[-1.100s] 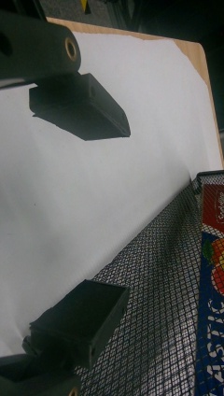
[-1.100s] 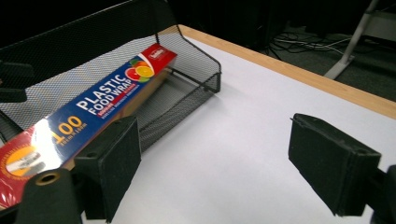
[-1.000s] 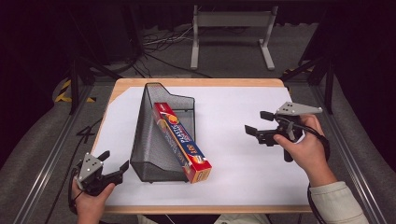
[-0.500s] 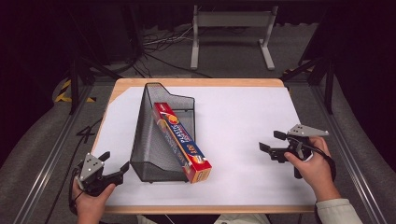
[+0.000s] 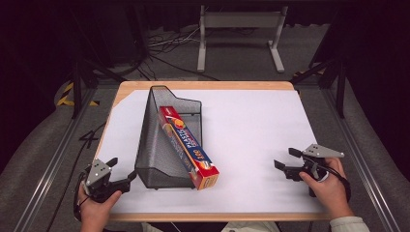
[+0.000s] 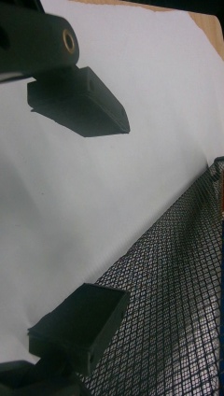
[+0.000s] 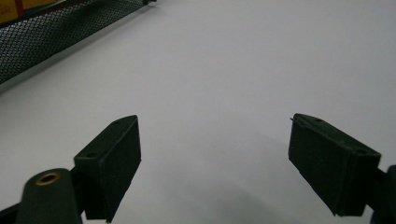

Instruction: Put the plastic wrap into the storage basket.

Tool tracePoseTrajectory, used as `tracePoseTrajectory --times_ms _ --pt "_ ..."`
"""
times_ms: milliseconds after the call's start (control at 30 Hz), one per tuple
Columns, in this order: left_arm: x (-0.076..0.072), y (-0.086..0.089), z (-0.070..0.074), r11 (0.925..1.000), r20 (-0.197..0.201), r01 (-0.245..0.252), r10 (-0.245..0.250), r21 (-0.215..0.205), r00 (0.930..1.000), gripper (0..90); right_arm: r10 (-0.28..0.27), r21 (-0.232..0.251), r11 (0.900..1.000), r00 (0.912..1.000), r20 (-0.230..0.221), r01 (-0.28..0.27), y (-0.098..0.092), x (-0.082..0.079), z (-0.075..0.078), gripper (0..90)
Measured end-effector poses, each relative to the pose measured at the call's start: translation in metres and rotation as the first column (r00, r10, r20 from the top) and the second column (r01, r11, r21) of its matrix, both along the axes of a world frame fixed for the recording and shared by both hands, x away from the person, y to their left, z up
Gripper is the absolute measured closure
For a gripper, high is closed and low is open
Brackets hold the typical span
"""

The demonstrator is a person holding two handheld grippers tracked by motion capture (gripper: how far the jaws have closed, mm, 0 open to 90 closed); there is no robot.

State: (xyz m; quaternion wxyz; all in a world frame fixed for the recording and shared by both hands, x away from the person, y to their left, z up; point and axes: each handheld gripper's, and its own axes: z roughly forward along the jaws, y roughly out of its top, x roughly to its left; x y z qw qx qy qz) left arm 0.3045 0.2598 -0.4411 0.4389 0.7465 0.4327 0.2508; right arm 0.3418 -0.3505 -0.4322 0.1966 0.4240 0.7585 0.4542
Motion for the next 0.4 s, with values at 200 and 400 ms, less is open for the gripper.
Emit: tracePoseTrajectory --times_ms 200,400 --pt "0.0003 -0.0001 0.0007 1.0000 0.003 0.002 -0.002 -0.005 1.0000 18.2 -0.002 -0.004 1.000 0.9999 -0.013 0.002 -0.0017 -0.0018 -0.0062 17.6" --pt "0.0007 -0.0002 0.0006 1.0000 0.004 0.004 -0.004 -0.004 1.0000 18.1 0.000 0.020 1.000 1.0000 0.008 0.000 -0.0043 -0.0041 -0.0048 17.6"
